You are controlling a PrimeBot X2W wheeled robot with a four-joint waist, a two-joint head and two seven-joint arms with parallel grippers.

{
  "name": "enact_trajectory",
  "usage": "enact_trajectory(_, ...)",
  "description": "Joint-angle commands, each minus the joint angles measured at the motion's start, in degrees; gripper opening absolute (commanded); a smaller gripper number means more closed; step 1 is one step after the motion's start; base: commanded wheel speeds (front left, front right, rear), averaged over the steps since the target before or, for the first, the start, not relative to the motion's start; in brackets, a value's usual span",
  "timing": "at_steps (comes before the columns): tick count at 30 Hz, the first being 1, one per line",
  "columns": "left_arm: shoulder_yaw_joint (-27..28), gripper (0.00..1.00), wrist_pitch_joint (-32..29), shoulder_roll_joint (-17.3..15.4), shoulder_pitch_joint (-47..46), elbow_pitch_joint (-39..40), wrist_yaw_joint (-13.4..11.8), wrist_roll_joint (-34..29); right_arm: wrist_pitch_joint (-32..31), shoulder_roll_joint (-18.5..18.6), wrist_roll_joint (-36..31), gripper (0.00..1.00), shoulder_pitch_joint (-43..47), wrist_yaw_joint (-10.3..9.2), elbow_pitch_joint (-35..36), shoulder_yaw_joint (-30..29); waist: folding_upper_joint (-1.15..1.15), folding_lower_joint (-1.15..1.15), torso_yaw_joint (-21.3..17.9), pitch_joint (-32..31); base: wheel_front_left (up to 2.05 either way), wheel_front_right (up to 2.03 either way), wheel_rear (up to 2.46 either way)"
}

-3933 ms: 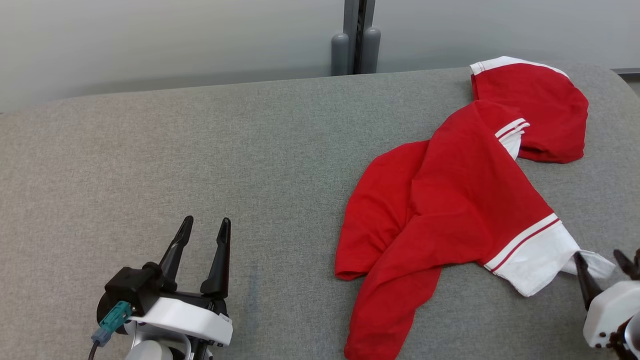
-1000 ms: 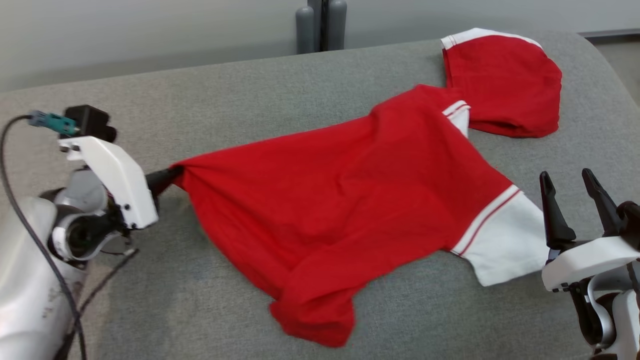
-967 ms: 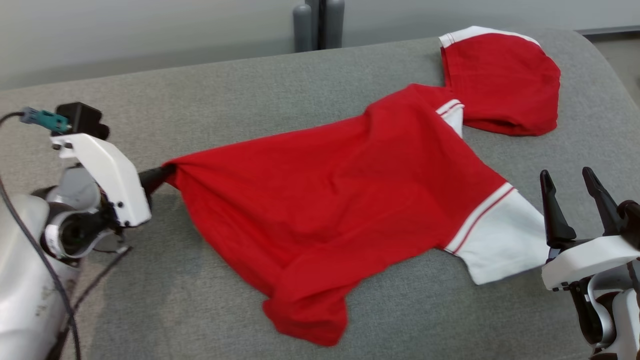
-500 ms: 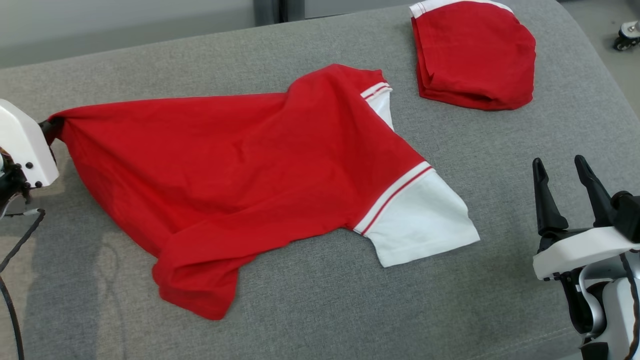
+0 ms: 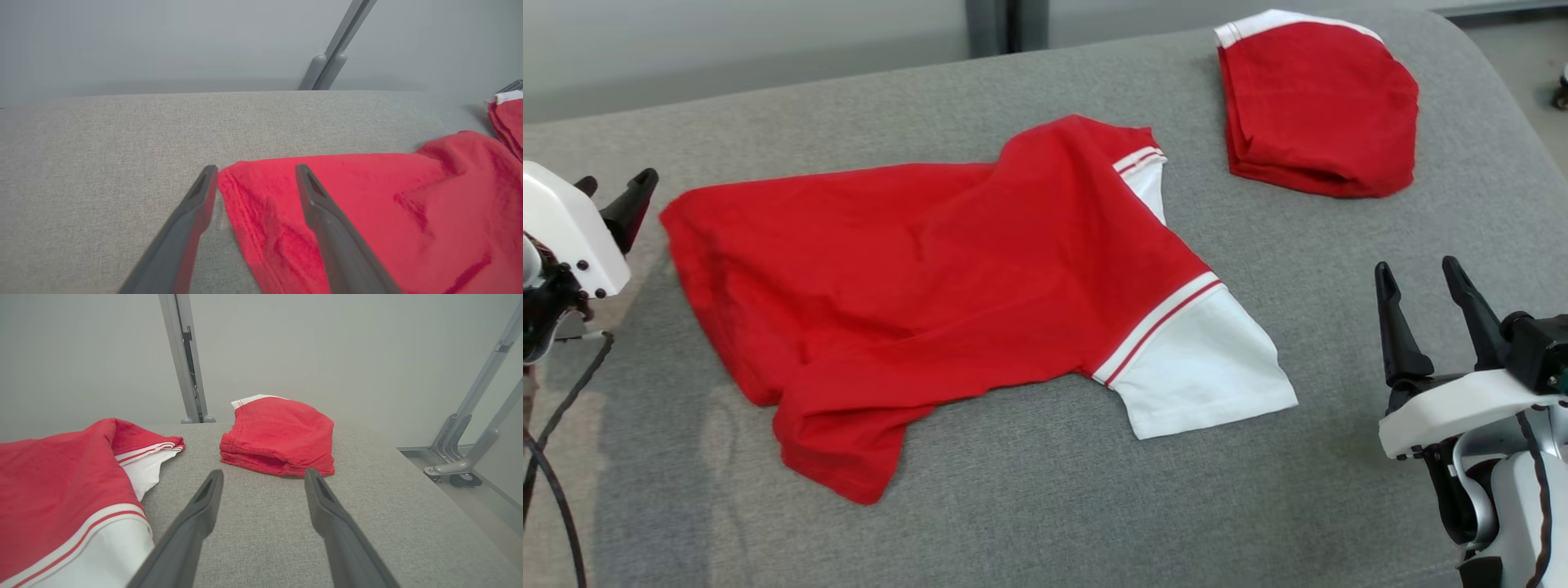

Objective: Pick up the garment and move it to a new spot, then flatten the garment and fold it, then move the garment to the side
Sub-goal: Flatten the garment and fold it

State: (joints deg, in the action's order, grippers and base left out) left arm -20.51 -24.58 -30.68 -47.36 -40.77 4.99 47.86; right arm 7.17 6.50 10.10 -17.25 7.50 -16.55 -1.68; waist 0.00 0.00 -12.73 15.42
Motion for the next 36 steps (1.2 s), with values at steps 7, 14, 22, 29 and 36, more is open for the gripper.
enact_trajectory(7, -1.42, 1.00, 2.39, 1.09, 2.55, 3.90, 1.74, 1.34, -0.64, 0.56, -0.32, 1.00, 1.55, 0.00, 0.36, -0.38, 0.00, 0.00, 4.77, -4.45, 0.00, 0.00, 0.00)
enact_trajectory(14, -1.69, 1.00, 4.86, 1.03, 8.04, 11.09, 1.56, 2.14, -1.10, 0.10, -0.24, 1.00, 2.69, 0.00, 0.75, -0.72, 0.00, 0.00, 6.96, -6.04, 0.00, 0.00, 0.00)
enact_trajectory(22, -1.99, 1.00, 10.28, 1.68, 17.66, 22.34, -2.30, 0.28, -1.17, -0.19, -0.39, 1.00, 3.78, 0.00, 1.21, -0.89, 0.00, 0.00, 8.00, -6.89, 0.00, 0.00, 0.00)
enact_trajectory(29, -4.11, 1.00, 13.43, 4.46, 28.54, 30.13, -6.22, -0.26, -1.02, -0.31, 0.44, 1.00, 4.36, 0.00, 0.97, -0.54, 0.00, 0.00, 7.92, -7.19, 0.00, 0.00, 0.00)
enact_trajectory(36, -6.79, 1.00, 13.85, 7.00, 34.81, 33.81, -8.52, -0.45, -1.31, 0.31, 0.55, 1.00, 4.68, 0.00, 0.92, -0.77, 0.00, 0.00, 7.64, -7.29, 0.00, 0.00, 0.00)
